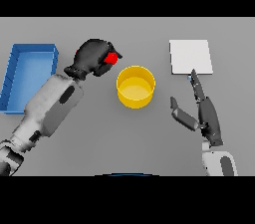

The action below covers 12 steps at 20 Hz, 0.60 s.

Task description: Pick up the red beaker and tilt it to pour out 1 green nut into yellow bowl. Pick up the yellow bowl and place it on the metallic measuring scale.

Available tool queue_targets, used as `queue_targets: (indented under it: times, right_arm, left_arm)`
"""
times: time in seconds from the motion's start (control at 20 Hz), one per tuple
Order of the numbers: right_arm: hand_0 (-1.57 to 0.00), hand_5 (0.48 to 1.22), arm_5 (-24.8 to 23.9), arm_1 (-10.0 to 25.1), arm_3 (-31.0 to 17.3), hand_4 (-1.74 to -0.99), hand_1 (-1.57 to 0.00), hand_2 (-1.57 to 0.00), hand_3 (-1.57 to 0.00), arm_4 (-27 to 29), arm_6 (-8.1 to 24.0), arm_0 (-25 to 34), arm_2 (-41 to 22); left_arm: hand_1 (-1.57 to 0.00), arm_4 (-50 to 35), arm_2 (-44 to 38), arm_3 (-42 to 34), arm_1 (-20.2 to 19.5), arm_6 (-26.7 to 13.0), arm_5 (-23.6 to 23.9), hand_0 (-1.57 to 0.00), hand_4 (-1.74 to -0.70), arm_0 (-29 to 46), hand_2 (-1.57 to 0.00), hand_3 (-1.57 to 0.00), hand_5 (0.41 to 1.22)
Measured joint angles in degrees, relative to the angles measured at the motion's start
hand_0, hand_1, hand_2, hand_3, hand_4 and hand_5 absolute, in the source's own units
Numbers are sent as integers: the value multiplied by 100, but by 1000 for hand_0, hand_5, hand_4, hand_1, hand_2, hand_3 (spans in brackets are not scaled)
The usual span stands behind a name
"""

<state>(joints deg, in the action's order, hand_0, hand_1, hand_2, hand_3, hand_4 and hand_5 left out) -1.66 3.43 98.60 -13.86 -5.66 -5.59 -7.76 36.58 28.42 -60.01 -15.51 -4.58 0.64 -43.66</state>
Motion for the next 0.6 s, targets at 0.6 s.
queue_targets:
  times: [0.6]
  right_arm:
    - [1,654,-148,-119,-69,-1209,1,1,1,34,49,34,79]
  left_arm:
    - [-1571,1409,1984,1158,-120,555,-1321,-1571,-1702,-1731,-1571,-1571,1217]
